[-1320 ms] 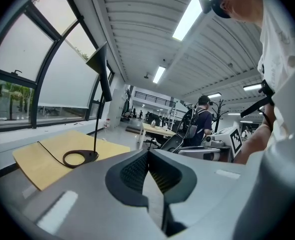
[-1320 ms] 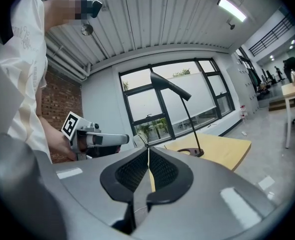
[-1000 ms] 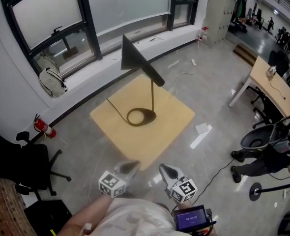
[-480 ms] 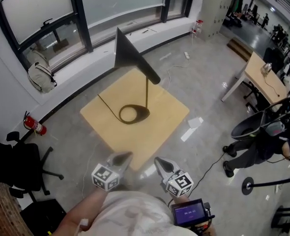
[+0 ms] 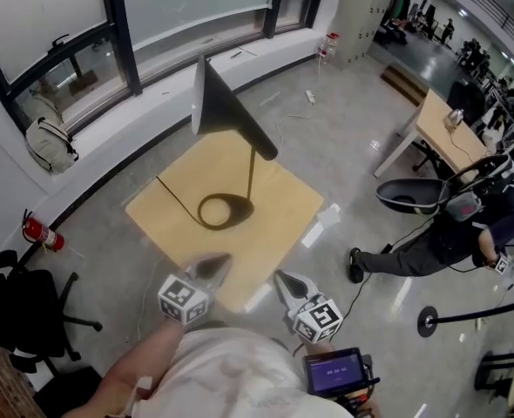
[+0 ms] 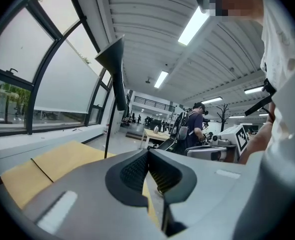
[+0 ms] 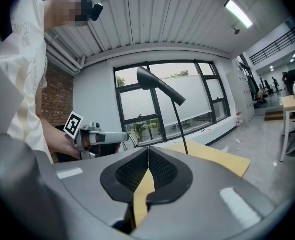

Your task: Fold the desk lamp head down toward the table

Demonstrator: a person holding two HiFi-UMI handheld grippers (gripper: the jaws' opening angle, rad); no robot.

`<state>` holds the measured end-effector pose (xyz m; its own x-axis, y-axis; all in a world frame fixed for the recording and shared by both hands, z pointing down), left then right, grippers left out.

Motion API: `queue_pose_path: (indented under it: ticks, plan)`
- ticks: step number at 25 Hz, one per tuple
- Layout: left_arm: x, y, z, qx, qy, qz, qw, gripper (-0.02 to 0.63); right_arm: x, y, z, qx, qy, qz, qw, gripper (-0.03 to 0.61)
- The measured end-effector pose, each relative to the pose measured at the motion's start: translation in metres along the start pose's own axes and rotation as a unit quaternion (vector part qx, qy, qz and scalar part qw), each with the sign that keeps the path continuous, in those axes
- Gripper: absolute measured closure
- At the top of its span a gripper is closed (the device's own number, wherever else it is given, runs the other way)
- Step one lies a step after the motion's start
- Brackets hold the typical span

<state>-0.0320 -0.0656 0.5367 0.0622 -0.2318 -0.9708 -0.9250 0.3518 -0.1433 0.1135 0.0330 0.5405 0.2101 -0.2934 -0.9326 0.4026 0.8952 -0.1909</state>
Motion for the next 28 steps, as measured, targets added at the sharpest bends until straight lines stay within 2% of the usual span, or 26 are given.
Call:
queue_pose_path:
  ticks: [11,21,28]
  plan:
    - [0.023,0.005,-0.025,-0.015,0.015,0.023,0.9995,0.612,-0.011,-0.035,-0.009,-0.015,-0.019,0.003,1.000,0.566]
    - [0.005,0.016,-0.038,-0.008,0.025,0.016,0.9995,0.612,-0.006,-0.045,-0.009,-0.012,-0.010,-0.003,1.000,0.566]
    - [0.010,0.012,-0.044,0.013,0.029,0.019,0.9993,0.612,-0.002,-0.061,-0.008,0.021,-0.005,-0.013,1.000,0.566]
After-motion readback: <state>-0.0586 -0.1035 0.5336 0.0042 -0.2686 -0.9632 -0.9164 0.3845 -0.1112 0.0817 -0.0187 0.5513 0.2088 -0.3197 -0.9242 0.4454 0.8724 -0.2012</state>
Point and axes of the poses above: the fingertips, and each gripper's own axes: y backward along the fingers, z to its right, x out of its top, the point moved 4 cm from there along y, backward along the fingers, and after that the axes turned 5 degrees about -y, right-handed, at the moved point
